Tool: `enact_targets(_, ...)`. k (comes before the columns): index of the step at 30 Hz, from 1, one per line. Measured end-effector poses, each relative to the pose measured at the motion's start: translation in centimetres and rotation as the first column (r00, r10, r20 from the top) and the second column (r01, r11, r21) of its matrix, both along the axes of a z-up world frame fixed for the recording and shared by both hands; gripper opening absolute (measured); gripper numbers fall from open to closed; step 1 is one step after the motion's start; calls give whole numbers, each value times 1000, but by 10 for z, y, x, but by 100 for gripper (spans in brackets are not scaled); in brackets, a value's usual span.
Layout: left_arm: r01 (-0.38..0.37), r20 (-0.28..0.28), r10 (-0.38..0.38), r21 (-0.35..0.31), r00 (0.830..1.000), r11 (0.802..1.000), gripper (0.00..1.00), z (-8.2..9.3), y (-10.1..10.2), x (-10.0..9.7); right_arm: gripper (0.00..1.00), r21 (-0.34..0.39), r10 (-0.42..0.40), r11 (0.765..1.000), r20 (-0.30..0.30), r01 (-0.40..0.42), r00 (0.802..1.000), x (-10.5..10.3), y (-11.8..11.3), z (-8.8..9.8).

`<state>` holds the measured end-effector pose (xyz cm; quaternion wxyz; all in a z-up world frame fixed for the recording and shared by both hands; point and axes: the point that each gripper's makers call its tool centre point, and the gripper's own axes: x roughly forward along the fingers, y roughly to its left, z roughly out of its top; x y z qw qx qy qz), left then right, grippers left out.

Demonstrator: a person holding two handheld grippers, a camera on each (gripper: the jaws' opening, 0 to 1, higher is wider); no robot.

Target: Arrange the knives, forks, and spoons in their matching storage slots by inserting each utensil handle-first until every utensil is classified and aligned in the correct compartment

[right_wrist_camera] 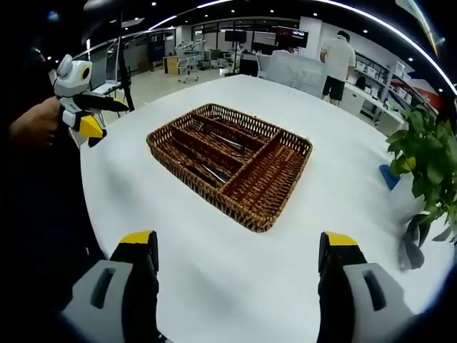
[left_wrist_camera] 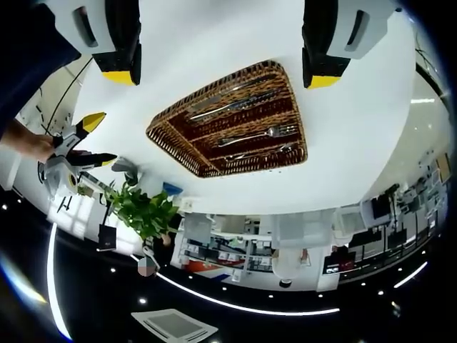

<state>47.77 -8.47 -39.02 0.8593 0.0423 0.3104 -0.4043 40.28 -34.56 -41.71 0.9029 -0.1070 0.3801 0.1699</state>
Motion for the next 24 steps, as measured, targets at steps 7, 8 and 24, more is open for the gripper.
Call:
enact_targets(7,13,2,-13,11,1000,1000,98,0,1,-2,95,1,3,1000,3,-3,1000,-1,4,3)
enact_targets(8,16,4,-16,12,1000,1000,98,1,1,-3,95,0,4,1000,3,-4,1000,-1,5,3)
enact_targets(24,12,0,-12,12,1000,1000,97,0,10,-8,94,-9,6,1000,9,-6,1000,1,8,7)
